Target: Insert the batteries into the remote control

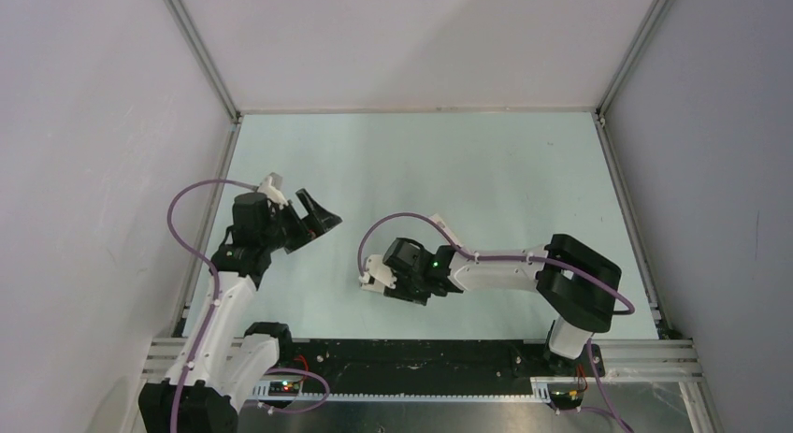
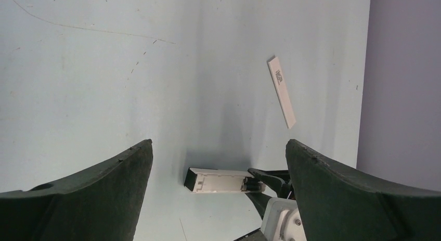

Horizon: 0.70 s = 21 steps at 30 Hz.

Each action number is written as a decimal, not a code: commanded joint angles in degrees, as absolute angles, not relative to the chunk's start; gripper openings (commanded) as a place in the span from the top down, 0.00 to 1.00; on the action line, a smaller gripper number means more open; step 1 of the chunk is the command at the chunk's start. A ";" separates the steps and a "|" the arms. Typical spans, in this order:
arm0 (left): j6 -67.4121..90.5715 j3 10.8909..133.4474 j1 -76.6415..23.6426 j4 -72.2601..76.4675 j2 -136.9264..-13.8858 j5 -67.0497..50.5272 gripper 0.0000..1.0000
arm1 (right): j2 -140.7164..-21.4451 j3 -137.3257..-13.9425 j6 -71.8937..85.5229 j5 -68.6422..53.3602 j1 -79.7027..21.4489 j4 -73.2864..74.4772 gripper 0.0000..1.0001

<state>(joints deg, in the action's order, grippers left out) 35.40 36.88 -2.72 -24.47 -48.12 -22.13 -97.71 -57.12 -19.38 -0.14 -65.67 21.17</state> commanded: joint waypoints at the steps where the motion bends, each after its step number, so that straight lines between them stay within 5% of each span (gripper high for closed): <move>1: 33.20 39.34 -2.20 -25.31 -46.53 -21.17 0.00 | -99.07 -58.24 -22.05 2.98 -65.98 19.98 0.59; 6: 32.66 39.57 -2.11 -25.43 -43.92 -19.76 0.00 | -98.35 -58.27 -21.64 3.42 -66.05 20.19 0.47; 15: 31.88 41.02 -1.92 -26.69 -43.73 -18.43 0.00 | -86.46 -57.31 -13.23 -3.20 -60.53 18.95 0.05; 21: 32.50 40.75 -0.67 -29.58 -40.59 -6.92 0.00 | -81.81 -55.90 -2.18 2.51 -52.45 16.23 0.06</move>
